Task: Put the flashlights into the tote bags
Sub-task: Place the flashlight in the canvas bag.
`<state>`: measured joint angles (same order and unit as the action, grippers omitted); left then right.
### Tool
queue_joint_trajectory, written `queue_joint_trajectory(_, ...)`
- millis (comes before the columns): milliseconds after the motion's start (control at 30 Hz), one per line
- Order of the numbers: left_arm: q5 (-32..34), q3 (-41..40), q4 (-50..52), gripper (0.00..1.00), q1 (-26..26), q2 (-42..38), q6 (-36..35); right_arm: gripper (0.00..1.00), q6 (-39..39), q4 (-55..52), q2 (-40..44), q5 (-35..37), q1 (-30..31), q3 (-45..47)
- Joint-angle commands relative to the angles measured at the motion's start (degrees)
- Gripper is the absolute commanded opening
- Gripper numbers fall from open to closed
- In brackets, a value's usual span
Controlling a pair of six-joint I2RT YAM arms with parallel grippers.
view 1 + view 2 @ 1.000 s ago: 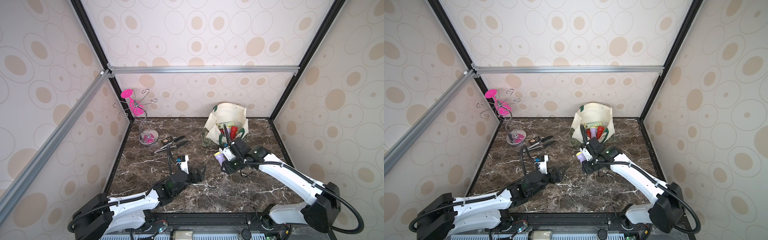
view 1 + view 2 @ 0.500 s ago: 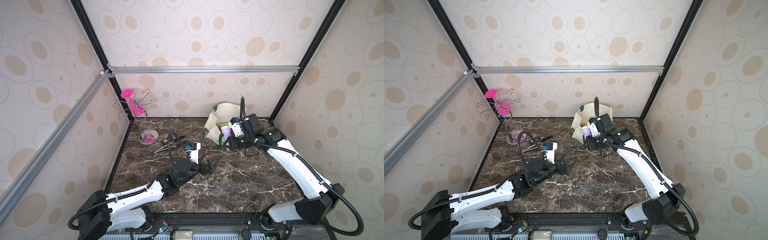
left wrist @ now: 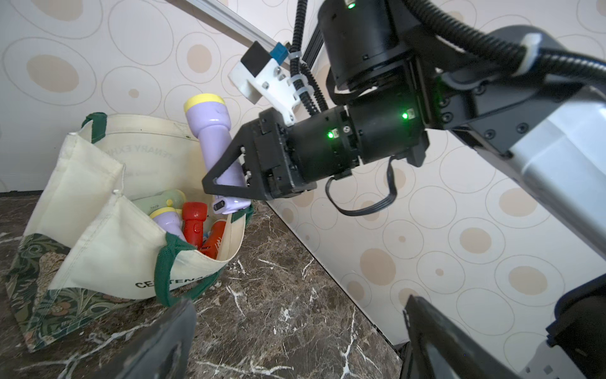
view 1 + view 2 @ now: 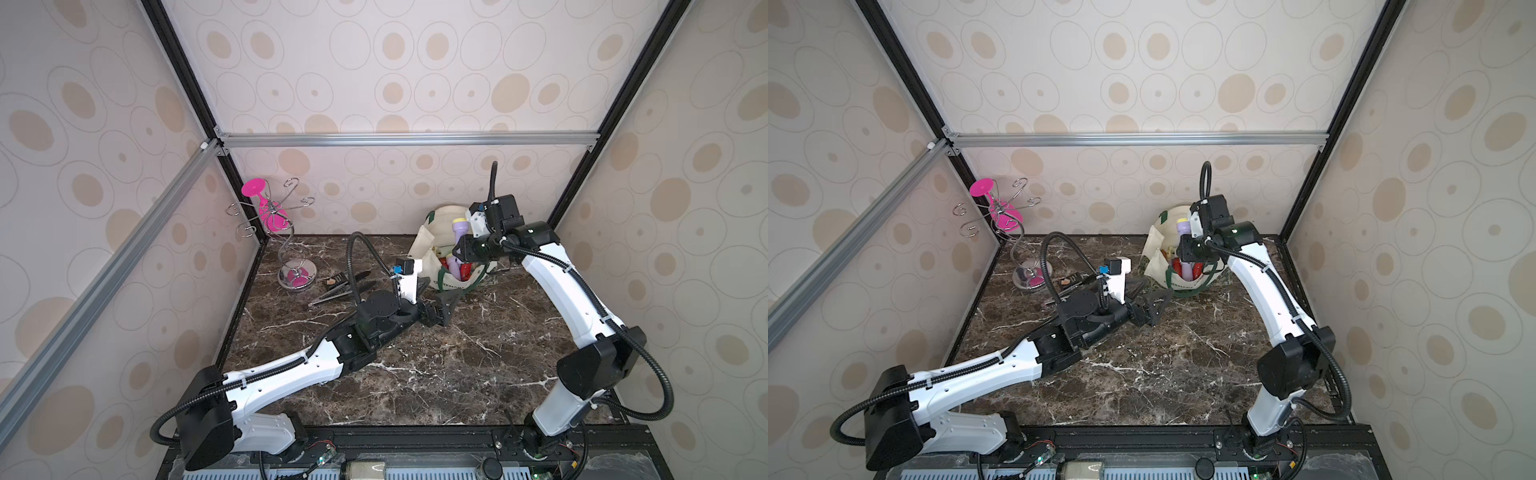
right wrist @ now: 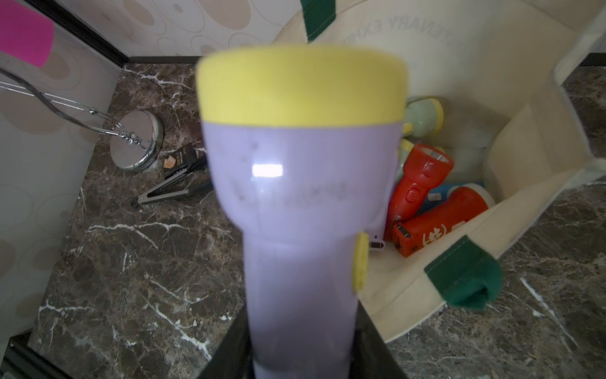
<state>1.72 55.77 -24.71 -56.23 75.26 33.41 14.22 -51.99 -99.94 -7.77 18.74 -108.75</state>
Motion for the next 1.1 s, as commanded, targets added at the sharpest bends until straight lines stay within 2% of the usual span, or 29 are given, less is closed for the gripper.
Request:
queue_joint_trajectory(0, 0.79, 3.5, -1.99, 1.0, 0.49, 1.33, -1.51, 0.0, -0.94, 0.91, -3.65, 1.69, -0.85, -4.51)
queue_joint_trajectory(333, 3.03, 6.32, 0.06, 1.0, 1.37, 3.6, -0.63, 0.0, -1.36, -1.27, -16.3, 3.55, -2.06, -17.87)
queue_joint_trajectory(700, 2.72, 6.77, 2.81, 1.0, 2.85, 3.62, -0.43, 0.0, -4.28, -3.22, -24.74, 4.87, -4.23, -24.46)
queue_joint_trajectory(1000, 2.71, 6.56, 3.74, 1.0, 3.83, 3.5, -0.18, 0.0, -3.77, -3.96, -29.02, 4.21, -4.94, -25.63)
queue_joint_trajectory(1067, 2.7, 6.33, 3.76, 1.0, 4.16, 3.34, -0.01, 0.05, -3.84, -4.09, -29.73, 4.08, -4.94, -25.62)
